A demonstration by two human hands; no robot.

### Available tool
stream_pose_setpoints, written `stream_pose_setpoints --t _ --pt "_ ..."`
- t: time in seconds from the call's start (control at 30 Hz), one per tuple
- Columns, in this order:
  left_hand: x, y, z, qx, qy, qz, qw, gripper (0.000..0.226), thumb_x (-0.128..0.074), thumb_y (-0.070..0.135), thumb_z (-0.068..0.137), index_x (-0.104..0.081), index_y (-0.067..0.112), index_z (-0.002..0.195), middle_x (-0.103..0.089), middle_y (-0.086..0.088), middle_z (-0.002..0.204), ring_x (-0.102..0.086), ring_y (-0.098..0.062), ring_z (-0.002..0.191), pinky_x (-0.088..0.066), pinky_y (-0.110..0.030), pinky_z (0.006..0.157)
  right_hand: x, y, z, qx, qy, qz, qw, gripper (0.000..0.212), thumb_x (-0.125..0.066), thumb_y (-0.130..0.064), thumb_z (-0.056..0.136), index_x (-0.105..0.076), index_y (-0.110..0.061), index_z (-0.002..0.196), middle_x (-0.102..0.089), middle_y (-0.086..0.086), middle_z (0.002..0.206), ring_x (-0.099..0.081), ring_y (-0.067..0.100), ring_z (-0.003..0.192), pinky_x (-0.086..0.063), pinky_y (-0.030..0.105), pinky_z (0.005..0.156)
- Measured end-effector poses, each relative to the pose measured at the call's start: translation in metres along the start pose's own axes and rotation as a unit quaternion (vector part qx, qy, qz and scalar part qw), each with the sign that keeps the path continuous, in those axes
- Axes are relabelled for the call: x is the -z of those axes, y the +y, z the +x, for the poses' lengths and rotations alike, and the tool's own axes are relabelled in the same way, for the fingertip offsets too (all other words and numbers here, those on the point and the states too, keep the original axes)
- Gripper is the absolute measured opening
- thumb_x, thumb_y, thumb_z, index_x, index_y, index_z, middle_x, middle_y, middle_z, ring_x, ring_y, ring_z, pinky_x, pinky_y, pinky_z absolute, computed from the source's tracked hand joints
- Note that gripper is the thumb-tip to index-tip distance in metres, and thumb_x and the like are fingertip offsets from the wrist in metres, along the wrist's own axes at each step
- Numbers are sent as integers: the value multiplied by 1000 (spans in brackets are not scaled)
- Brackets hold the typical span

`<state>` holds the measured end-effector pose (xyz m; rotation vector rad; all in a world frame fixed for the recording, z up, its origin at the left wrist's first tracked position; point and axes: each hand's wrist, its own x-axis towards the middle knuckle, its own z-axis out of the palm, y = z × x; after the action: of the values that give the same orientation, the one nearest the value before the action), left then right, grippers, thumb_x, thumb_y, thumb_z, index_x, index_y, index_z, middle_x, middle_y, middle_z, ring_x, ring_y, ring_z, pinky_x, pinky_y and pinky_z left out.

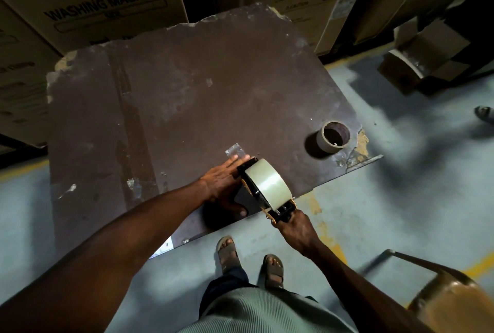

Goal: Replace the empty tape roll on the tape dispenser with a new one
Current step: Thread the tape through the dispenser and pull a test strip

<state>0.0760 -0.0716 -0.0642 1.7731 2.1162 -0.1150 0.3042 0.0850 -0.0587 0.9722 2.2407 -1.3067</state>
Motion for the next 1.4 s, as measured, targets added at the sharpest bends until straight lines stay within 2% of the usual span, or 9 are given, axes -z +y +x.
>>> stream_pose_setpoints --t 0.13,0.23,0.33,0.43,0.8,0.93,1.1,1.17,1.4 --pt "-1 4 -1 0 -3 11 1000 121 -44 91 68 -19 12 156 -7 -22 165 15 -33 152 4 -51 125 -1 1 -3 -3 1 -2 1000 22 -69 -23 88 -74 -10 105 -62 2 76 -49 13 58 -36 24 51" --pt "-1 6 0 6 -8 15 1000 121 -42 92 68 -17 12 156 -2 -20 165 16 -33 152 6 -51 124 -2 1 -6 -7 -1 10 1000 23 -68 -22 88 -72 -10 107 -62 0 77 -49 11 57 -35 20 48" --pt "-3 8 2 23 -29 29 999 130 -36 96 66 -11 5 156 13 -18 165 18 -32 152 6 -49 124 1 10 -16 -9 -9 13 1000 16 -68 -20 88 -70 -11 101 -64 1 77 -51 8 57 -36 15 47" --pt "-8 7 3 43 -38 55 997 138 -26 100 63 8 4 155 20 -16 164 23 -29 151 11 -45 124 2 19 -27 11 -7 16 1000 6 -69 -21 90 -65 -16 89 -60 -7 69 -51 -1 50 -36 9 45" --pt "-11 21 0 29 -22 54 998 137 -16 101 64 12 3 155 20 -16 163 19 -29 152 9 -47 124 0 40 -53 -8 28 5 1000 12 -72 -28 86 -71 -22 96 -66 -15 74 -63 -10 62 -43 8 49" --pt "-17 26 -5 39 -23 42 998 134 -18 100 66 17 4 154 24 -15 162 22 -29 151 11 -46 124 -4 39 -56 -7 37 17 999 13 -73 -29 85 -69 -24 96 -69 -13 78 -64 -8 65 -43 7 50" --pt "-17 34 -10 62 -27 47 997 128 -22 93 71 15 4 154 18 -17 164 16 -30 153 8 -47 124 -9 57 -69 -39 43 -13 998 31 -72 -26 87 -72 -16 116 -74 1 99 -63 5 71 -40 7 47" --pt "-13 37 -10 73 -41 45 995 130 -23 94 69 16 4 154 19 -16 164 16 -30 153 6 -48 124 -8 60 -70 -30 37 -6 999 31 -71 -24 88 -71 -17 119 -73 2 103 -60 2 70 -39 6 47" --pt "-7 47 -5 108 -72 44 991 134 -44 87 70 19 3 153 22 -17 164 17 -31 153 4 -48 125 -2 75 -89 -45 15 -6 999 28 -68 -21 88 -72 -15 114 -75 2 103 -64 7 72 -40 9 48"
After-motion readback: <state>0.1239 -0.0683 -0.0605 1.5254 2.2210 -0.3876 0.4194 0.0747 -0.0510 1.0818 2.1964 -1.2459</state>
